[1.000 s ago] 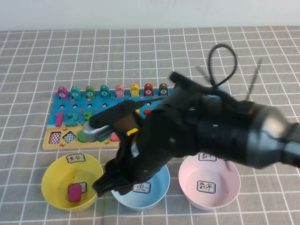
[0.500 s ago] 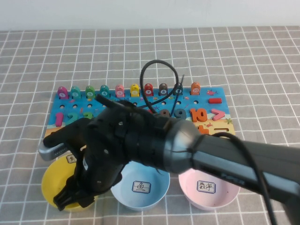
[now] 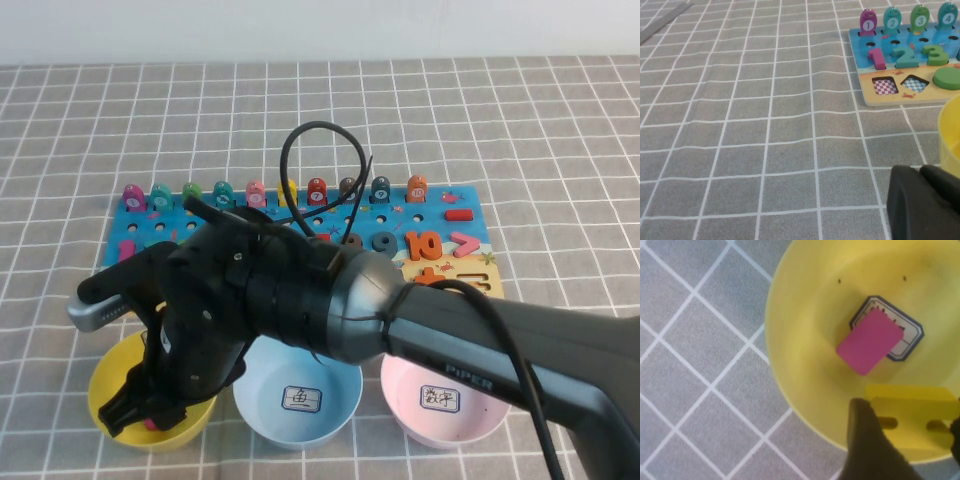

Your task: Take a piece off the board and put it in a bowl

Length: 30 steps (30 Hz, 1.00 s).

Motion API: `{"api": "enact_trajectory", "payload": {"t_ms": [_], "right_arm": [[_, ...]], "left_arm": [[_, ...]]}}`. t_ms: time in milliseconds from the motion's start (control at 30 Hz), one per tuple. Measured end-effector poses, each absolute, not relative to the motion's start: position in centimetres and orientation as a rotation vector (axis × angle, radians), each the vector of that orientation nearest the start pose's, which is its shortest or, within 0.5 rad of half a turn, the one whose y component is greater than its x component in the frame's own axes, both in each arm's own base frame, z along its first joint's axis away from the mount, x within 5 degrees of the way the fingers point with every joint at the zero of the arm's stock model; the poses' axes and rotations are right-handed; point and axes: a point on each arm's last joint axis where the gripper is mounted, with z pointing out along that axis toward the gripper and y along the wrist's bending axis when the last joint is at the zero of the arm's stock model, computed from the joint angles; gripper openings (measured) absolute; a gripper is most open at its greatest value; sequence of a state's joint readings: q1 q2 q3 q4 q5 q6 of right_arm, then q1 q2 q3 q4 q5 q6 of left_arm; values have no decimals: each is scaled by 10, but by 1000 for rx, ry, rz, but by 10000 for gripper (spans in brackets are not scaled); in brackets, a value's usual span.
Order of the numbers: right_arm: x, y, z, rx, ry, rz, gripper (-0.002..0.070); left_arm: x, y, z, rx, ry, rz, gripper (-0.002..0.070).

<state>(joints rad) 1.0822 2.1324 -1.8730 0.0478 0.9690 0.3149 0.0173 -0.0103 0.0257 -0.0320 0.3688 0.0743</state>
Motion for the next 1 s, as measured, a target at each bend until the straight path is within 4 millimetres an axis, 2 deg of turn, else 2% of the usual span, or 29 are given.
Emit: {"api": "enact_trajectory", "payload": {"t_ms": [1000], "right_arm": [[236, 421, 239, -870, 2536, 470, 296]], "left_arm": [[53, 0, 172, 33, 1867, 32, 0]]}}
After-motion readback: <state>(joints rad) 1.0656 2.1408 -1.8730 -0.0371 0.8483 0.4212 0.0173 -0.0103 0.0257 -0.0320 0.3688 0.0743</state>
